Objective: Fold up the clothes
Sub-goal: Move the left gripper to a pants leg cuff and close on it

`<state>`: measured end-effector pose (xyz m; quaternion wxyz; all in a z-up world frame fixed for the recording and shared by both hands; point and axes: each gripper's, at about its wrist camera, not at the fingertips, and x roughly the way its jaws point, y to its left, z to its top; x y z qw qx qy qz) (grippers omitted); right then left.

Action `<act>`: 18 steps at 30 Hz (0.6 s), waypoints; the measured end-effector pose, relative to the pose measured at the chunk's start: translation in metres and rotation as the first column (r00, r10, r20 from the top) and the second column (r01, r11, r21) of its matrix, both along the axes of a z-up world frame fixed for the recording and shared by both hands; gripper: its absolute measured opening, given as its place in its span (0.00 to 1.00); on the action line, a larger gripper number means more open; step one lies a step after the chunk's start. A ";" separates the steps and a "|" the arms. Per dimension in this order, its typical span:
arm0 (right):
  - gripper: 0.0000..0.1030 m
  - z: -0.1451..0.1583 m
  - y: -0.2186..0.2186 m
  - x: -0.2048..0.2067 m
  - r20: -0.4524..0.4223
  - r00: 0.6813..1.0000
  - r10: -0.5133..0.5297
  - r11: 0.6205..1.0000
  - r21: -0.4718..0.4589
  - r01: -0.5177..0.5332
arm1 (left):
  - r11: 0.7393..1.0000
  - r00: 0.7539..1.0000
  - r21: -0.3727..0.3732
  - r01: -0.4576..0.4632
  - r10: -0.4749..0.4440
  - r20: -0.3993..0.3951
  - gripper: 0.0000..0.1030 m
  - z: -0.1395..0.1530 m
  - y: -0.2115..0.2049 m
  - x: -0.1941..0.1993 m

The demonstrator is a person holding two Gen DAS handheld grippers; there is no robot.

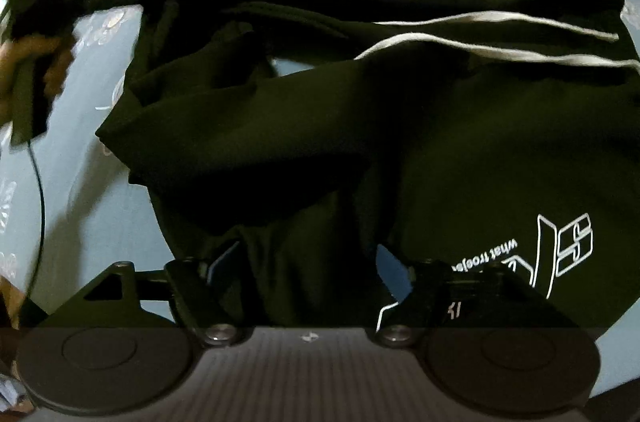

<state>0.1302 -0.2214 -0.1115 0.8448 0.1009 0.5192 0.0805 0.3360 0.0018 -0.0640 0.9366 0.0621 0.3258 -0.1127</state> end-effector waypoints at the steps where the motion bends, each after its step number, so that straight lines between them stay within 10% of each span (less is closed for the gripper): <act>1: 0.77 0.000 0.001 0.001 -0.001 1.000 0.001 1.000 -0.004 -0.001 | 1.000 1.000 0.010 -0.005 0.005 -0.011 0.46 -0.003 -0.003 0.010; 18: 0.78 0.004 0.004 0.003 0.002 1.000 0.010 0.999 -0.031 -0.010 | 0.982 0.977 0.084 0.170 -0.157 -0.146 0.52 -0.001 0.004 -0.042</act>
